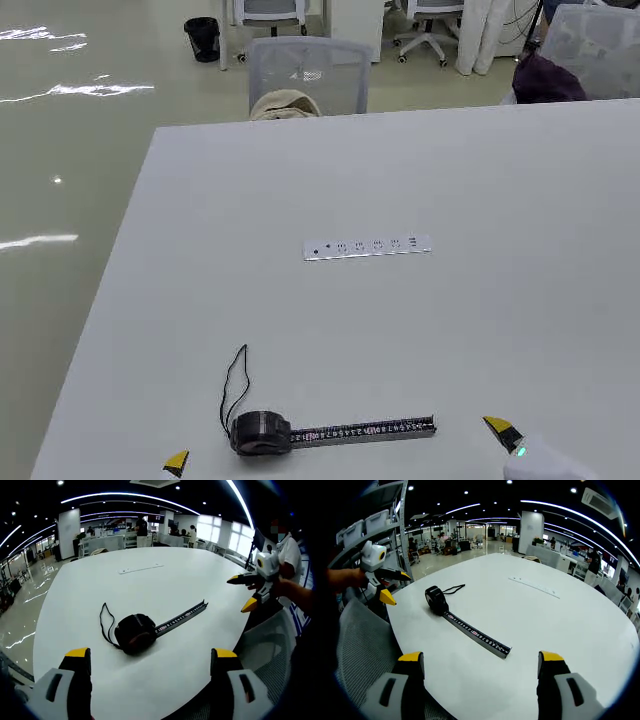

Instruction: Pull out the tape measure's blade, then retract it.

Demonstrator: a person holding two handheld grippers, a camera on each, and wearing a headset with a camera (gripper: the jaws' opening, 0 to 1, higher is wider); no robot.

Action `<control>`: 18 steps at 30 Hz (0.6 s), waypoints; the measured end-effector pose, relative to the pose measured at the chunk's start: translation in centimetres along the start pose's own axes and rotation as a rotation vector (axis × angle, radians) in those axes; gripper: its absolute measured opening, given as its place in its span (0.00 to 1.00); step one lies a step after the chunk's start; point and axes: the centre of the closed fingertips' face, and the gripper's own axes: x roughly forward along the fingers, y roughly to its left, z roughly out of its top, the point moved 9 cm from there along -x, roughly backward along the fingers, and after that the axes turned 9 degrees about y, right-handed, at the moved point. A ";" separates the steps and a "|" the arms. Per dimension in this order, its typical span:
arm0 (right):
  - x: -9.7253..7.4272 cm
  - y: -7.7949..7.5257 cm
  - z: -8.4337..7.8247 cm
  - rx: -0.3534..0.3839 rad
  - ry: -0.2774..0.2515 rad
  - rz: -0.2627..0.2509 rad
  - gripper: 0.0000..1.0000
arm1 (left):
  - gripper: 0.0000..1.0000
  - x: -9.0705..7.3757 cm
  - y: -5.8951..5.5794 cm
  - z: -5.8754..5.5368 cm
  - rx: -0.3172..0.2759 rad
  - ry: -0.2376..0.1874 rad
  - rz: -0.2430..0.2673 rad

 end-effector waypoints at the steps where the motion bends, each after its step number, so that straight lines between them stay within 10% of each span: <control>1: 0.0 0.0 0.0 0.001 -0.001 0.000 0.96 | 0.99 0.0 -0.1 0.0 -0.003 -0.001 0.004; 18: 0.0 0.0 -0.4 0.023 -0.008 -0.005 0.95 | 0.99 0.0 -0.2 0.3 -0.028 -0.012 0.067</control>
